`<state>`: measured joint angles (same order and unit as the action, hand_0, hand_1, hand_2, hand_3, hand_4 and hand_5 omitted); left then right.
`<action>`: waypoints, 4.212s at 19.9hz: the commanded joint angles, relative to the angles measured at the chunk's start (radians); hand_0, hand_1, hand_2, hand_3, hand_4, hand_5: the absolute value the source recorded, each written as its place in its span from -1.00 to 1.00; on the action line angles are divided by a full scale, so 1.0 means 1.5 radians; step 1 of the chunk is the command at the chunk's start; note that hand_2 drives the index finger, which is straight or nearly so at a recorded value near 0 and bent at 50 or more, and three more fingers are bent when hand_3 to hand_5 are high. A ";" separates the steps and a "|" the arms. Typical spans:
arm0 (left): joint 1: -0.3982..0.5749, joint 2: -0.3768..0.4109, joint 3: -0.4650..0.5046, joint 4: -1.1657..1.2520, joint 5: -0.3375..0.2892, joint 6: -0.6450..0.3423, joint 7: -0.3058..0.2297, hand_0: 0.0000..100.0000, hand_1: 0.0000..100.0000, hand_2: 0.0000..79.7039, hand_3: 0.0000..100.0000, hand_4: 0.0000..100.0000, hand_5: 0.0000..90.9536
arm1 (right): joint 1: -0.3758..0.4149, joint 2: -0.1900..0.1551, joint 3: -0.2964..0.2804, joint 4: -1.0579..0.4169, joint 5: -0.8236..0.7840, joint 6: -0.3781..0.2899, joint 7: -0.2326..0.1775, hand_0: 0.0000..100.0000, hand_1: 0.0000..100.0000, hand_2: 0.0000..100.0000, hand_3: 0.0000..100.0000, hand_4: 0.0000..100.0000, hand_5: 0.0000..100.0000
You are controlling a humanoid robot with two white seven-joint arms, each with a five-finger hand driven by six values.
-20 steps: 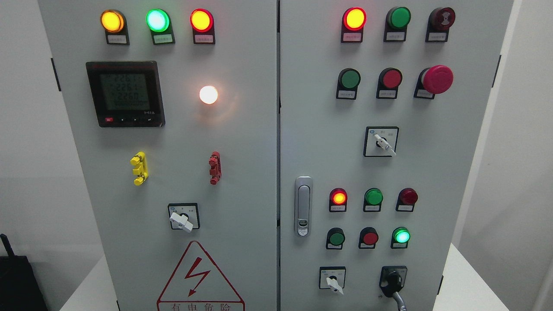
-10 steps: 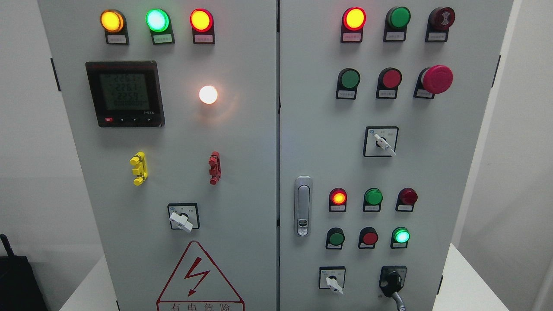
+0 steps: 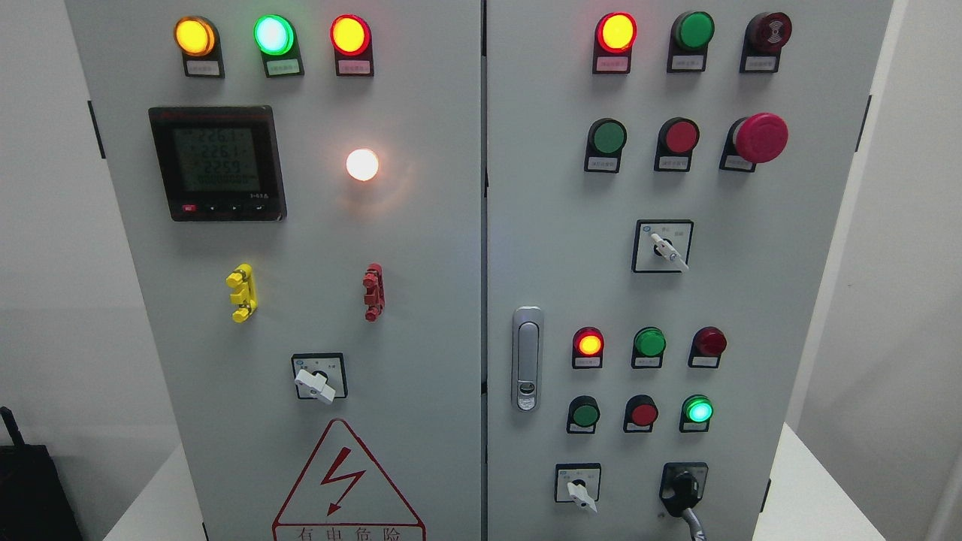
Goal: Trip black knob to open circuit
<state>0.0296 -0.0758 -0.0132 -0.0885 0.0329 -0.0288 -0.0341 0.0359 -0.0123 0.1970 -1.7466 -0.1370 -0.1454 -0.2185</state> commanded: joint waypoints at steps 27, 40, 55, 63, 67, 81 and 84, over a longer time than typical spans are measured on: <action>0.000 -0.001 0.001 0.001 0.002 0.001 0.000 -0.76 -0.22 -1.00 -1.00 -1.00 -1.00 | -0.004 -0.019 -0.018 -0.024 -0.005 -0.021 0.019 0.68 0.67 -1.00 1.00 1.00 0.87; 0.000 -0.001 0.001 0.001 0.002 0.001 0.000 -0.76 -0.22 -1.00 -1.00 -1.00 -1.00 | 0.001 -0.022 -0.030 -0.022 -0.007 -0.021 0.017 0.70 0.69 -1.00 1.00 1.00 0.87; 0.000 -0.001 0.001 0.001 0.002 0.001 0.000 -0.76 -0.22 -1.00 -1.00 -1.00 -1.00 | 0.019 -0.023 -0.048 -0.024 -0.007 -0.023 0.016 0.73 0.72 -1.00 1.00 1.00 0.85; 0.000 -0.001 0.001 0.001 0.002 0.001 0.000 -0.76 -0.22 -1.00 -1.00 -1.00 -1.00 | 0.034 -0.021 -0.048 -0.039 -0.007 -0.029 0.015 0.76 0.76 -1.00 1.00 0.99 0.83; 0.000 -0.001 0.001 0.001 0.002 0.001 0.000 -0.76 -0.22 -1.00 -1.00 -1.00 -1.00 | 0.056 -0.018 -0.049 -0.060 -0.007 -0.035 0.014 0.92 0.74 -1.00 1.00 0.85 0.72; 0.000 -0.001 0.001 0.001 0.002 0.001 0.000 -0.76 -0.22 -1.00 -1.00 -1.00 -1.00 | 0.177 -0.010 -0.048 -0.129 -0.007 -0.072 0.016 -0.75 -0.75 -1.00 -0.27 -0.51 -0.68; 0.000 -0.001 0.001 0.001 0.002 0.001 0.000 -0.76 -0.22 -1.00 -1.00 -1.00 -1.00 | 0.190 -0.005 -0.048 -0.130 -0.007 -0.074 0.018 -0.88 -0.99 -1.00 -0.41 -0.60 -0.81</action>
<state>0.0296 -0.0758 -0.0132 -0.0886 0.0329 -0.0288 -0.0341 0.3178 -0.0267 0.1304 -1.9130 -0.1466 -0.2385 -0.2014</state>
